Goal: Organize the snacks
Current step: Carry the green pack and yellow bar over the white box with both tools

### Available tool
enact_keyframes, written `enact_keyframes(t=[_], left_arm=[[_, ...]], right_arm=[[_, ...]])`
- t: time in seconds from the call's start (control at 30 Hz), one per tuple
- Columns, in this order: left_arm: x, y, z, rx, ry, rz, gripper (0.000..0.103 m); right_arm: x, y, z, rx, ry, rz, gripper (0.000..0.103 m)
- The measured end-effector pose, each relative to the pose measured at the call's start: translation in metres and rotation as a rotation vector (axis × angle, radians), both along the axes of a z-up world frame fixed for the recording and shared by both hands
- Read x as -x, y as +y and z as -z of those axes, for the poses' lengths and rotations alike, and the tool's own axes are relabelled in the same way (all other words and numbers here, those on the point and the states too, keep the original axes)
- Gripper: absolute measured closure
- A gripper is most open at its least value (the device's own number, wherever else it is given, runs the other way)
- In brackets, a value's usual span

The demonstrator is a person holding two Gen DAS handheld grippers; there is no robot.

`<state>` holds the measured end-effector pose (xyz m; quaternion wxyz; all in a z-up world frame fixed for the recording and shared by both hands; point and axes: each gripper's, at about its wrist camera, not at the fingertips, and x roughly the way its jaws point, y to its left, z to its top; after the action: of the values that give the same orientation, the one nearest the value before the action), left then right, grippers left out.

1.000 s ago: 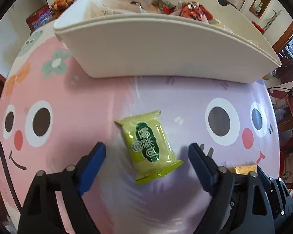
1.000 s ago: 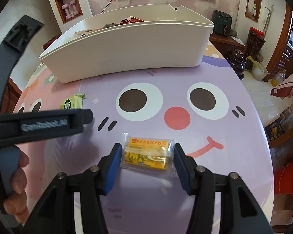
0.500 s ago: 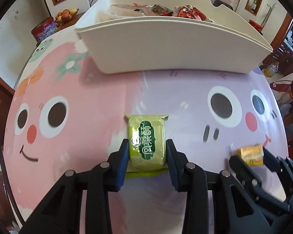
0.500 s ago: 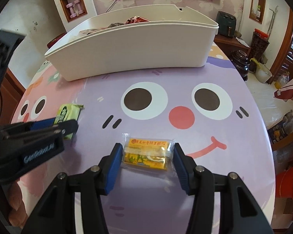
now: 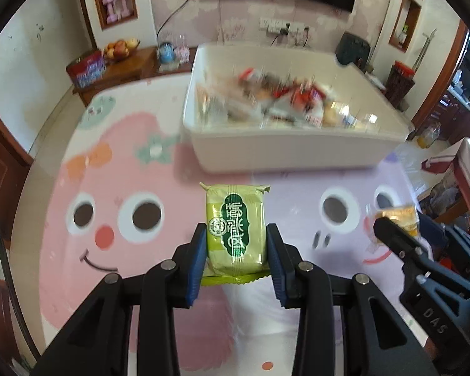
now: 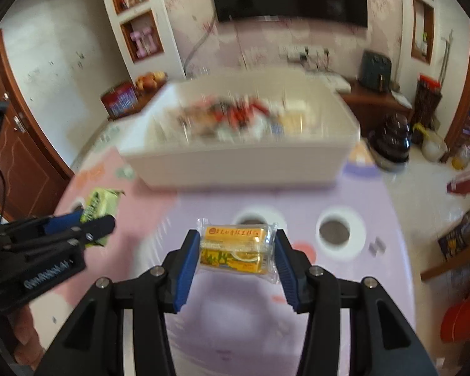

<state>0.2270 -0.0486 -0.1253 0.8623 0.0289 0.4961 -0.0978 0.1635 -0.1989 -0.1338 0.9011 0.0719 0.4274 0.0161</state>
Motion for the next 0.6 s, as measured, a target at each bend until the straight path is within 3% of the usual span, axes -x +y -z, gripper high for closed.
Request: enact_keyframes(t=[0.17,0.37,0.47,0.6], left_arm=[[-0.015,-0.012,-0.049,0.002,-0.096,0.04,0.068],[-0.053,-0.025,-0.099,-0.014,-0.196,0.059,0.068],[-0.077,-0.032,-0.114,-0.024,-0.227,0.049,0.068],[-0.115,-0.038,-0.115,-0.023,-0.216,0.028,0.068]], right_arm=[[-0.018,-0.005,-0.062,0.007,-0.137,-0.03,0.055],[-0.061,-0.018,-0.123,-0.028,-0.229,-0.046,0.055],[-0.081,-0.019,-0.141,-0.005,-0.274,-0.045,0.055],[-0.113,-0.025,-0.148,-0.033,-0.254,-0.038,0.055]])
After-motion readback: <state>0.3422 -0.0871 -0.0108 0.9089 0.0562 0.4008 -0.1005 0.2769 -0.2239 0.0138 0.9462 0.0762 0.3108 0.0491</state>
